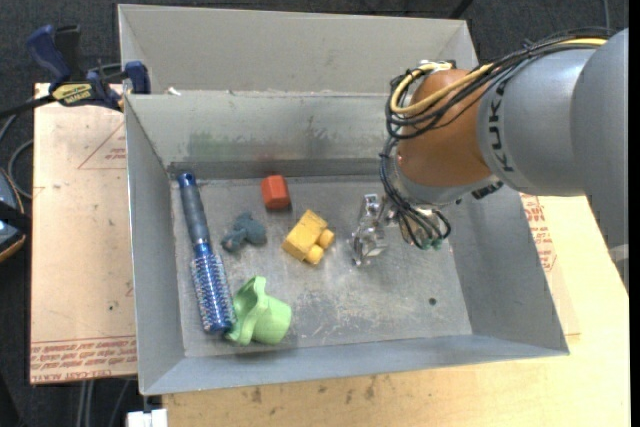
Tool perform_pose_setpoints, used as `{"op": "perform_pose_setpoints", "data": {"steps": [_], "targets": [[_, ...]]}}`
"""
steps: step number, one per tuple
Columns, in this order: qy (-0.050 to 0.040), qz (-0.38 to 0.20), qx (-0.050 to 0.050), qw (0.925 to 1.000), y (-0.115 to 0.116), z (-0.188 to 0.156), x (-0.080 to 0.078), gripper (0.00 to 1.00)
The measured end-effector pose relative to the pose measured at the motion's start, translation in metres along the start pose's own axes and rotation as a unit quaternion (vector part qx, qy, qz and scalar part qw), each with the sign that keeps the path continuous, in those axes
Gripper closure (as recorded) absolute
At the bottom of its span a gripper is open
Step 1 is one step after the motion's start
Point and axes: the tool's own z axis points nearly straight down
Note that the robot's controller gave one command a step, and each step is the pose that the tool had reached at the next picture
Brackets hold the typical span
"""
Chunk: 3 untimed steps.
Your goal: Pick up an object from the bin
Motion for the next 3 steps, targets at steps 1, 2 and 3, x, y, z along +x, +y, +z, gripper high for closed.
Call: {"op": "perform_pose_setpoints", "data": {"steps": [1, 2, 3], "targets": [[-0.0001, 0.000, 0.000, 1.0000, 0.000, 0.000, 0.000, 0.00], [-0.0007, 0.001, -0.002, 1.0000, 0.086, -0.003, -0.033, 0.00], [0.0009, 0.004, -0.001, 1.0000, 0.082, -0.004, -0.032, 1.00]]}}
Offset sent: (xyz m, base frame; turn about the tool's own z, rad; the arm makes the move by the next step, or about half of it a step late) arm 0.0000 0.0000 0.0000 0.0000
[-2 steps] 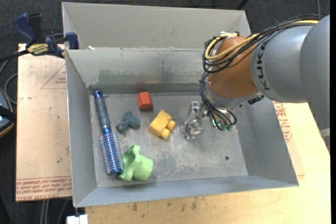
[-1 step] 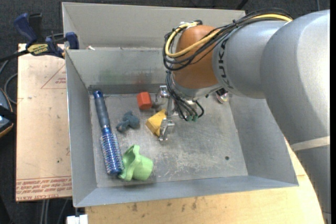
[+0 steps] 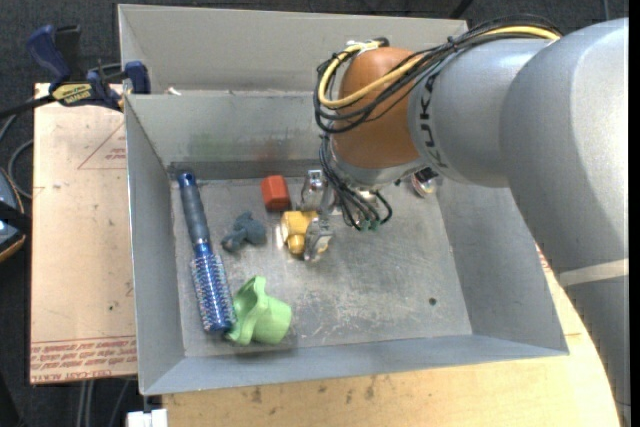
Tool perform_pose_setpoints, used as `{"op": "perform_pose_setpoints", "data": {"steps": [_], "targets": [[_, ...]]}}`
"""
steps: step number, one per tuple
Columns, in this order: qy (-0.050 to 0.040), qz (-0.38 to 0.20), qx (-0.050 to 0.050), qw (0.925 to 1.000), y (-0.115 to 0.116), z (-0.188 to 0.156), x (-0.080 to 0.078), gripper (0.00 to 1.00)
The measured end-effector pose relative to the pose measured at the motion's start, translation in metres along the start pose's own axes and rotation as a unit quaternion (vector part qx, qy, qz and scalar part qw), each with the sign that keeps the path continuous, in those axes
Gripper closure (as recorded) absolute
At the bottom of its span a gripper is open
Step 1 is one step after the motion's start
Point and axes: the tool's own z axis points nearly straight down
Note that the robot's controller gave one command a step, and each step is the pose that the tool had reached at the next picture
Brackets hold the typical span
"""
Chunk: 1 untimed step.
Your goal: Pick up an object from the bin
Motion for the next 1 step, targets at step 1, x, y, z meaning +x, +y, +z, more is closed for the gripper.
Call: {"op": "perform_pose_setpoints", "data": {"steps": [1], "targets": [[0.0034, -0.184, 0.000, 0.9829, -0.0071, -0.0198, 0.0492, 1.00]]}}
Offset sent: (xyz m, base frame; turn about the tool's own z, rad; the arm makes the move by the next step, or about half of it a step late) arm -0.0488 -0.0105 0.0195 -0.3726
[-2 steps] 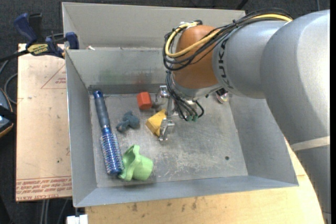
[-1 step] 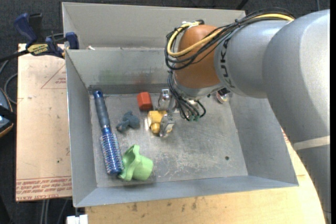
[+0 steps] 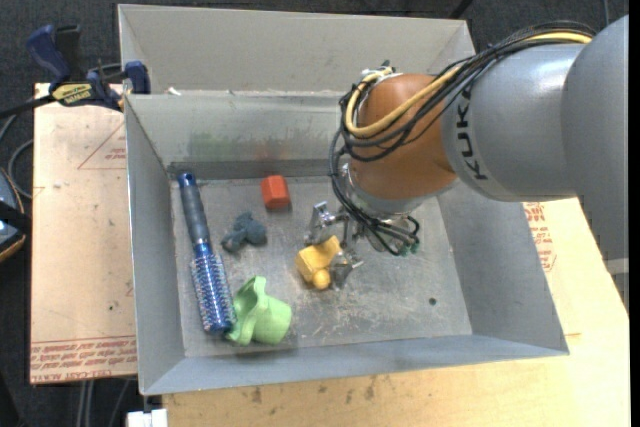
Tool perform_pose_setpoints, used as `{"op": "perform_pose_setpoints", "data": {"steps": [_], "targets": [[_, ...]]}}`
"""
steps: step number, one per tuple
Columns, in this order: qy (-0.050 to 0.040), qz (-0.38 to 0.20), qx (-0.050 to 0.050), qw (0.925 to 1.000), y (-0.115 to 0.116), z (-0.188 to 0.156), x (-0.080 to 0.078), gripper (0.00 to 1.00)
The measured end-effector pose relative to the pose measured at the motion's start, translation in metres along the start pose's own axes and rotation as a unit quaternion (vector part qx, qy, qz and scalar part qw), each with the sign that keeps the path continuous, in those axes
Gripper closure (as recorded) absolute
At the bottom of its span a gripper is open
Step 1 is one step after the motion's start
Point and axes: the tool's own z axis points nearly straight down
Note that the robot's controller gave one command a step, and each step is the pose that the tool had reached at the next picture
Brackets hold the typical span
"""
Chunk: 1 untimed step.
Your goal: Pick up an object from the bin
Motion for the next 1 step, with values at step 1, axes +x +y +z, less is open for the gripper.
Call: {"op": "perform_pose_setpoints", "data": {"steps": [1], "targets": [[-0.0045, 0.000, 0.001, 1.0000, 0.0120, -0.1237, 0.0092, 1.00]]}}
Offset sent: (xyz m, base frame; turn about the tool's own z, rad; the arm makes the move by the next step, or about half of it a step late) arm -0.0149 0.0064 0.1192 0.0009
